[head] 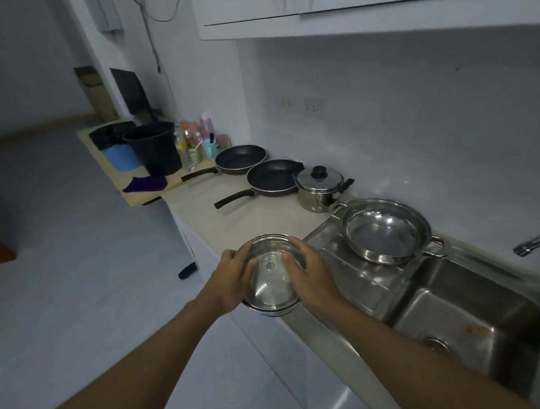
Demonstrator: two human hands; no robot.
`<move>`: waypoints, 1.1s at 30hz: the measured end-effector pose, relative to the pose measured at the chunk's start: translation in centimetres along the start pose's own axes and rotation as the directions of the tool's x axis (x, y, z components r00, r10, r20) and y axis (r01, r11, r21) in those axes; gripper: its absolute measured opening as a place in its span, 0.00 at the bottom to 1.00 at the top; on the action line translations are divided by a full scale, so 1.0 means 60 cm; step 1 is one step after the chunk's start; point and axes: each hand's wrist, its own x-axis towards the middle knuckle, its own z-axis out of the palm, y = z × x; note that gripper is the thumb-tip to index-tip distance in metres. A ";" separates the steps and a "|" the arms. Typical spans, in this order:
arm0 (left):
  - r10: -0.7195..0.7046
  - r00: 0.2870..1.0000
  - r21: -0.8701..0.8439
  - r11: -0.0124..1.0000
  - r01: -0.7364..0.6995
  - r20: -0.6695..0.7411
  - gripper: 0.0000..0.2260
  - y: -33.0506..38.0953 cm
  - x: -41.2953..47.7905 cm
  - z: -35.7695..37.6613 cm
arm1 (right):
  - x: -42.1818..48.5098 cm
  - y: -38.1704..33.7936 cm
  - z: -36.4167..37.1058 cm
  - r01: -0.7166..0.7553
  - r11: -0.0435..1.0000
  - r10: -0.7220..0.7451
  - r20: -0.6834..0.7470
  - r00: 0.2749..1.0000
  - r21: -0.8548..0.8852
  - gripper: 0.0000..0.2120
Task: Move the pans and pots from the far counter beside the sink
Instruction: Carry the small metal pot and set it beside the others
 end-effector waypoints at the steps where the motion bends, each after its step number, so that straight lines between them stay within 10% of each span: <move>1: 0.018 1.000 0.004 1.000 -0.018 0.022 0.19 -0.016 0.021 -0.014 | 0.014 -0.004 0.014 -0.010 1.000 0.010 -0.020 1.000 0.001 0.21; 33: 0.310 0.859 -0.060 0.947 -0.314 0.408 0.16 -0.282 0.658 0.024 | 0.484 0.162 0.150 -0.231 0.973 0.214 -0.346 0.913 -0.007 0.18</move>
